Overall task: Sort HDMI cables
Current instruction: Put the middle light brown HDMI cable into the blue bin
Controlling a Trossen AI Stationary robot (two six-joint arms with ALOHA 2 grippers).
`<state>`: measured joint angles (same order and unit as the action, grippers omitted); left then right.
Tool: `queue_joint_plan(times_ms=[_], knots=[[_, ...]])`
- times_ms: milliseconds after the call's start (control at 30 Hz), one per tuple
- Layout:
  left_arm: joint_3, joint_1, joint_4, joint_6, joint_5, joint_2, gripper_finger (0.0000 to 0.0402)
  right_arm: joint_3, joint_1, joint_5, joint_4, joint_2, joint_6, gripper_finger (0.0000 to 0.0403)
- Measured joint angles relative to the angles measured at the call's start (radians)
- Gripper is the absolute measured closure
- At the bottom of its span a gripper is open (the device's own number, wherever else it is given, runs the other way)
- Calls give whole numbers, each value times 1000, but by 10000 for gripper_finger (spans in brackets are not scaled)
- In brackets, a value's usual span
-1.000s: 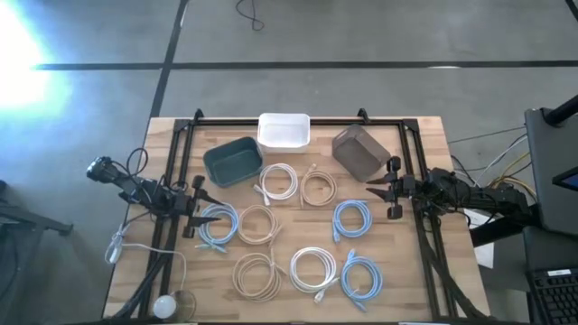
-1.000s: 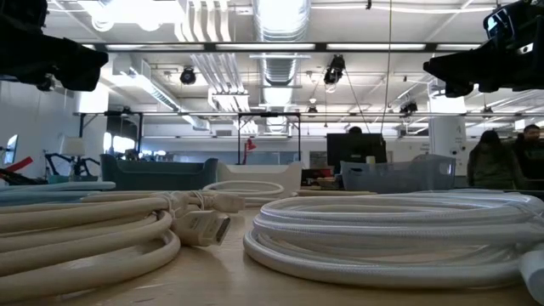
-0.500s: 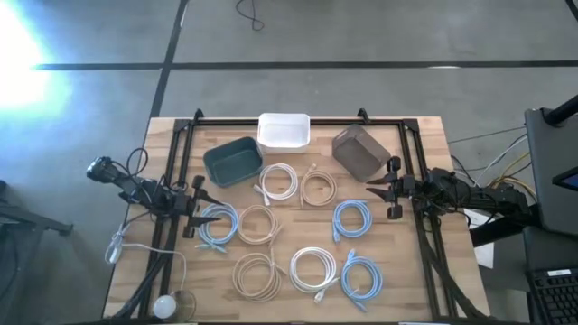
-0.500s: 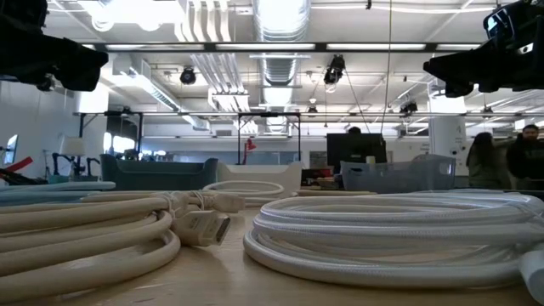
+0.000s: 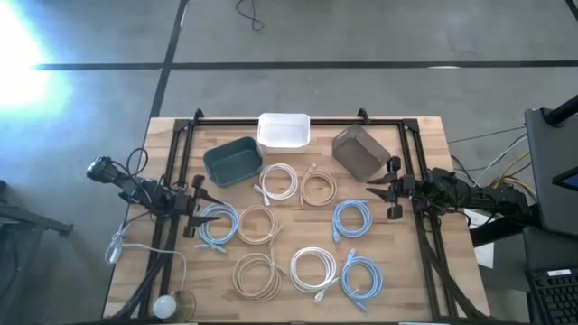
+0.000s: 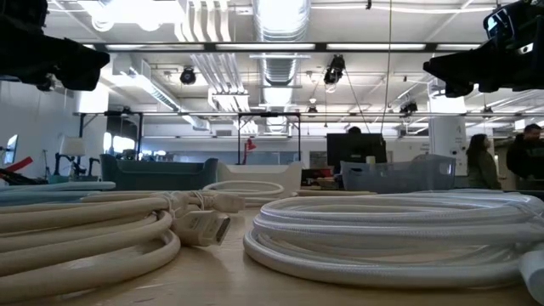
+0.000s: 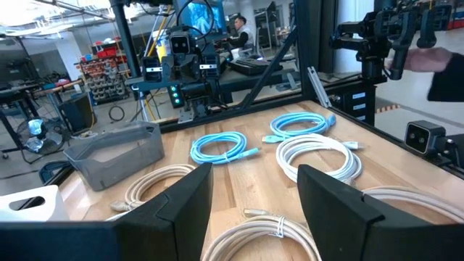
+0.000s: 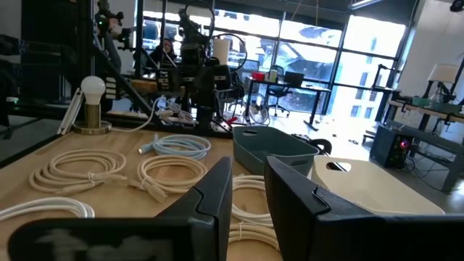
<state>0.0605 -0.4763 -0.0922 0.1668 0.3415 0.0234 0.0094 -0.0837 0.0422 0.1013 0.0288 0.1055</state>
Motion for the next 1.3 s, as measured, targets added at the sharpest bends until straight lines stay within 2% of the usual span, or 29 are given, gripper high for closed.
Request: queue_joint_plan(times_ms=[167, 333, 433, 667, 800, 900, 1133, 1300], knots=[[-2, 0, 24, -36, 3, 0, 195, 0, 0, 1, 4, 0, -17, 335], [-2, 0, 69, -6, 3, 0, 195, 0, 0, 4, 28, 0, -279, 332], [-2, 0, 124, 13, 3, 0, 195, 0, 0, 2, 47, 0, -327, 328], [-2, 0, 213, 10, 0, 0, 195, 0, 0, -7, 77, 0, -216, 331], [-2, 0, 219, 11, 4, 1, 195, 0, 0, -42, 114, 0, -172, 337], [-2, 0, 248, 8, 55, 3, 195, 0, 0, -99, 157, 1, -149, 334], [-1, 2, 273, 15, 259, 8, 195, 1, 0, -319, 204, 7, -28, 287], [-1, 6, 382, 46, 308, 16, 195, 0, -1, -353, 281, 49, -8, 242]])
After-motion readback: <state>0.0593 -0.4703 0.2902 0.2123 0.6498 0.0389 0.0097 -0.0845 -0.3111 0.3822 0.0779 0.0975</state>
